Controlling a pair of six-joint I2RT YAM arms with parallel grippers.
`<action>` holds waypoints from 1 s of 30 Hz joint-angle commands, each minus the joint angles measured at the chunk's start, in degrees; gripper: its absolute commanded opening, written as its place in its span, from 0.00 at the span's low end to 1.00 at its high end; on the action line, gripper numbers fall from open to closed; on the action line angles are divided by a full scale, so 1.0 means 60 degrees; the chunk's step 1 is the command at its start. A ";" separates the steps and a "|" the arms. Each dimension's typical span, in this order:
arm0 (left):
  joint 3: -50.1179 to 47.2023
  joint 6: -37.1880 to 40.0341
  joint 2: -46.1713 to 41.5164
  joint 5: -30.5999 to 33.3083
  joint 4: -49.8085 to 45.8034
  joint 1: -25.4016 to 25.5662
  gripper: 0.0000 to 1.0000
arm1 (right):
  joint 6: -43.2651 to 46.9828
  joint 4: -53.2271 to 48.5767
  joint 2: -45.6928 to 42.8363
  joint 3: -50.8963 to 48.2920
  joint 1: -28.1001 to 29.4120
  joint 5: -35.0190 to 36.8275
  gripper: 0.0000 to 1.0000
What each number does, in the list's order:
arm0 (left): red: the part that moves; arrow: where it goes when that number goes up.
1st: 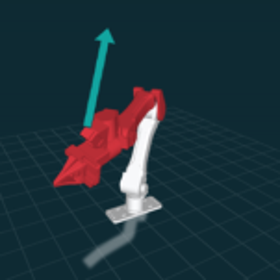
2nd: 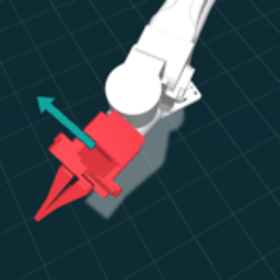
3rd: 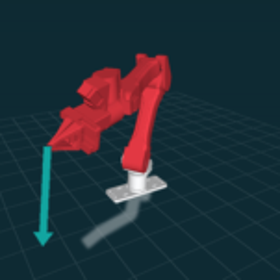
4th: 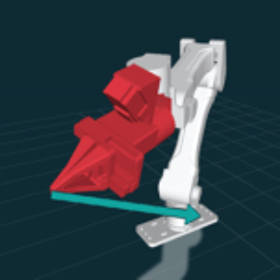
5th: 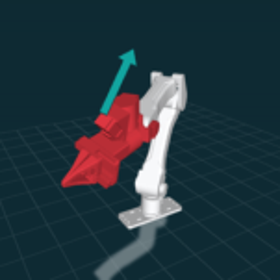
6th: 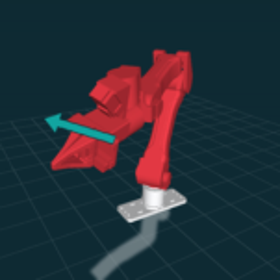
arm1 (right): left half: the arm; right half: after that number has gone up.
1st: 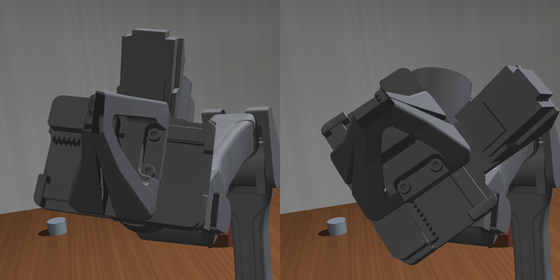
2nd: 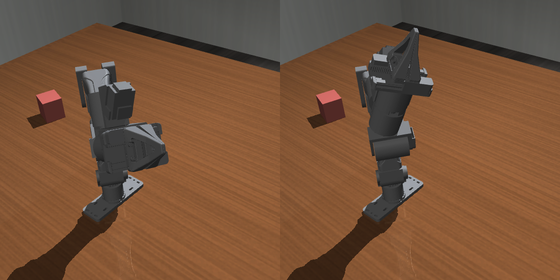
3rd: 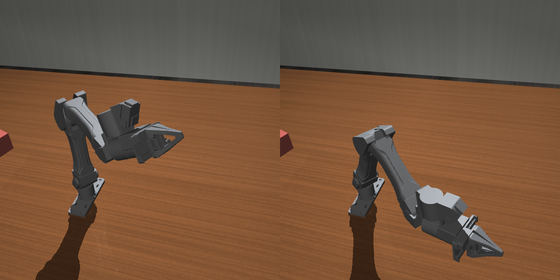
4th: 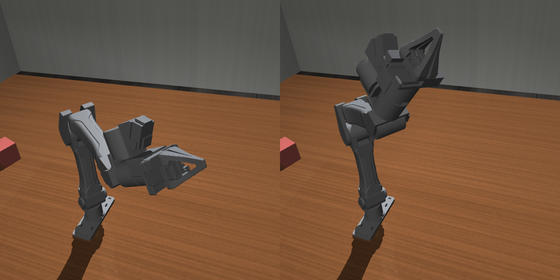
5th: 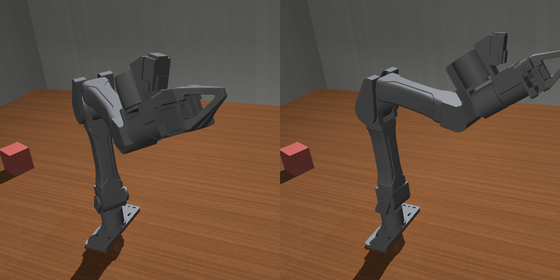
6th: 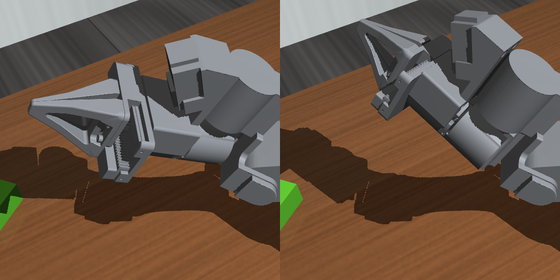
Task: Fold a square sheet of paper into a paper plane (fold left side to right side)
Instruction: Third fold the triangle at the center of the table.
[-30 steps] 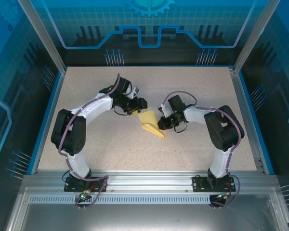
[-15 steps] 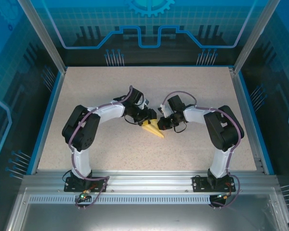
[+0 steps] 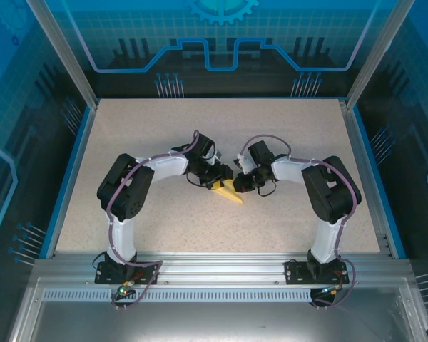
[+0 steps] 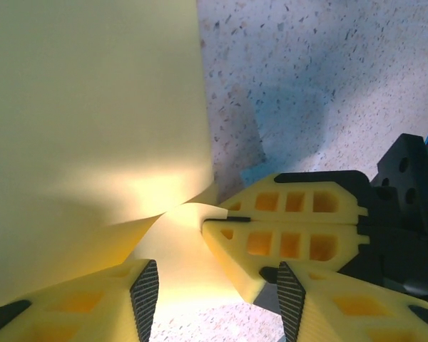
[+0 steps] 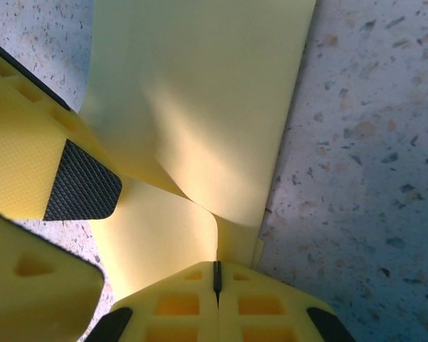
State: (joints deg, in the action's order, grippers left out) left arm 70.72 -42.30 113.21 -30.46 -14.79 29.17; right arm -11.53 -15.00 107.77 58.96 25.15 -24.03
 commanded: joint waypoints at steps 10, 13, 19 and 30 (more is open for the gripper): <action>-0.0779 -0.0083 0.0085 0.0372 -0.0099 0.0109 0.51 | 0.0210 -0.0693 0.0500 -0.0017 0.0245 0.0402 0.00; -0.0758 -0.0054 0.0185 0.0489 -0.0163 0.0119 0.51 | 0.0234 -0.0707 0.0497 -0.0001 0.0257 0.0376 0.00; -0.0747 0.0034 0.0393 0.0718 -0.0348 0.0107 0.51 | 0.0014 -0.0539 0.0059 -0.0032 0.0151 -0.0101 0.05; -0.0757 0.0004 0.0468 0.0805 -0.0341 0.0174 0.51 | -0.0394 -0.1540 -0.2306 -0.0722 -0.0632 -0.1630 0.34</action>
State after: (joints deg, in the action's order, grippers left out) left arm 67.37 -42.28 113.27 -28.95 -14.09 29.47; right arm -13.41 -19.86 96.12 56.38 21.96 -28.95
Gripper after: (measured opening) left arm 0.508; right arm 0.334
